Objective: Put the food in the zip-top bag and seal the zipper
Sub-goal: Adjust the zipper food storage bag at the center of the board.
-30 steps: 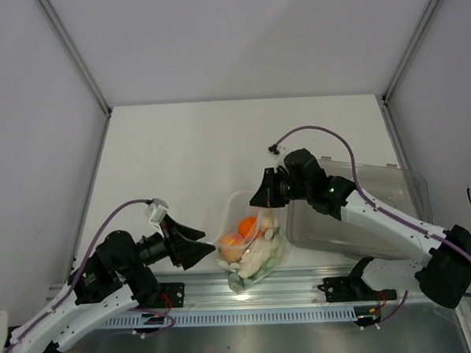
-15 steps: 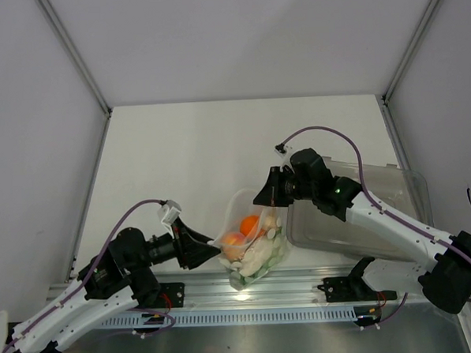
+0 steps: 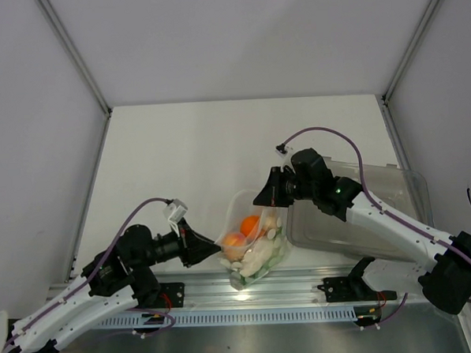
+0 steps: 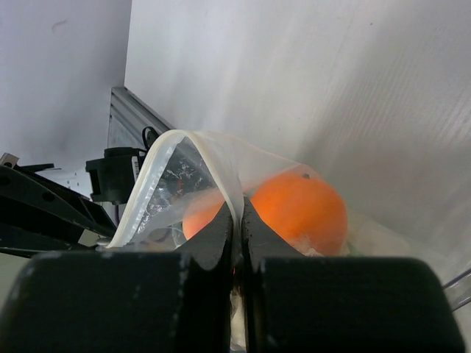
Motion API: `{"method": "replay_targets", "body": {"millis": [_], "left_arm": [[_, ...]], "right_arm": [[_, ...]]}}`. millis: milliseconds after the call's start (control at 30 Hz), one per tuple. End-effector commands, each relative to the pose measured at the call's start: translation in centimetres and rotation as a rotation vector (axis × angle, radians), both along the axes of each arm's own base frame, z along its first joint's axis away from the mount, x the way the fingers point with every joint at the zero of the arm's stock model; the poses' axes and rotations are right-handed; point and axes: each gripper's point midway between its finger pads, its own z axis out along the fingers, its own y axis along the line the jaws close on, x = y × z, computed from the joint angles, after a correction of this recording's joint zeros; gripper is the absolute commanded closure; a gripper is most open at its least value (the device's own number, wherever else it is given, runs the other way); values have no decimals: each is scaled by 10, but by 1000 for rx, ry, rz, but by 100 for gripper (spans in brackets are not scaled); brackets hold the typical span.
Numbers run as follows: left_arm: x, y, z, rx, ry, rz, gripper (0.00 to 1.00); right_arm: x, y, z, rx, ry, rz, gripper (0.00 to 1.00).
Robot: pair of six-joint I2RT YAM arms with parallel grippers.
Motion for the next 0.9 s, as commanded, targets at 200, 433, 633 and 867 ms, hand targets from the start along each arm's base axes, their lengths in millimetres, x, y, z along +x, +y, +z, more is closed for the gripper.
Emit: {"method": "replay_targets", "body": {"millis": [200, 433, 633, 867], "left_arm": [[9, 6, -4, 51, 25, 69, 98], [11, 13, 35, 39, -72, 71, 99], [7, 16, 86, -18, -211, 30, 100], [-3, 2, 96, 26, -247, -100, 100]], "right_arm": [[0, 2, 19, 60, -42, 5, 100], [1, -15, 11, -52, -72, -8, 85], [1, -25, 31, -91, -152, 7, 59], [-5, -38, 53, -124, -258, 50, 1]]}}
